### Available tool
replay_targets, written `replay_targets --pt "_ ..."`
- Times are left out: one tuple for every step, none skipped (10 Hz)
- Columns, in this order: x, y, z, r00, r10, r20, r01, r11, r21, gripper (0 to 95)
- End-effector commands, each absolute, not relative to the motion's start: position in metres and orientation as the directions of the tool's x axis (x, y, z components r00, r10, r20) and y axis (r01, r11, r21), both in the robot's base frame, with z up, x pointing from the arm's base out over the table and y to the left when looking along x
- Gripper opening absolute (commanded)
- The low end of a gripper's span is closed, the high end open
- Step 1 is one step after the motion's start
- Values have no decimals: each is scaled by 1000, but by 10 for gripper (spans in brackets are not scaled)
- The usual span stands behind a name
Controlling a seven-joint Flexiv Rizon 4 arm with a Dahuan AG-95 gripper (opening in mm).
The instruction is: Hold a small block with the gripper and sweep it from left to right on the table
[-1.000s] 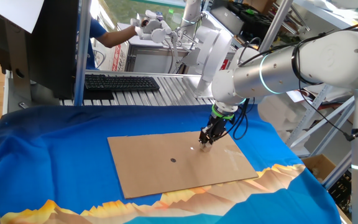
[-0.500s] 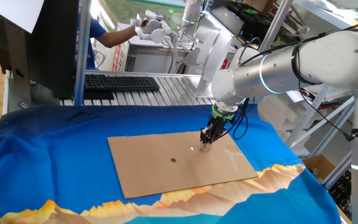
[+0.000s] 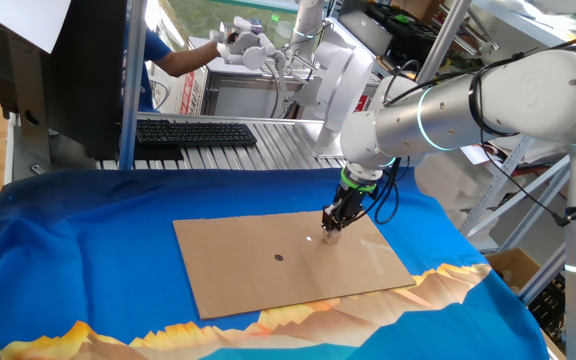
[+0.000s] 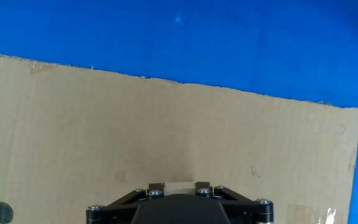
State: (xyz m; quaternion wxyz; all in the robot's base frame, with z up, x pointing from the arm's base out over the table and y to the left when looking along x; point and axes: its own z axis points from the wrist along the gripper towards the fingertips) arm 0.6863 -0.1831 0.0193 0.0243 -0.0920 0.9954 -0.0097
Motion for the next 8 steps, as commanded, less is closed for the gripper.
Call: replay_targets --pt "686 -183 18 -982 -183 -45 -182 983 -16 0" --pt "686 -183 18 -982 -183 -50 -183 983 -19 0" --pt "686 -182 18 -982 -183 -51 -182 983 -18 0" --pt "686 -182 17 -982 -183 -49 -182 983 -11 0" --pt "686 -182 17 -983 -179 -48 -179 984 6 0" --pt "686 -182 17 -982 -179 -56 -179 984 0 0" --pt "686 -182 17 -982 -179 -55 -179 984 2 0" --pt "686 -182 16 -982 -181 -53 -181 983 -1 0"
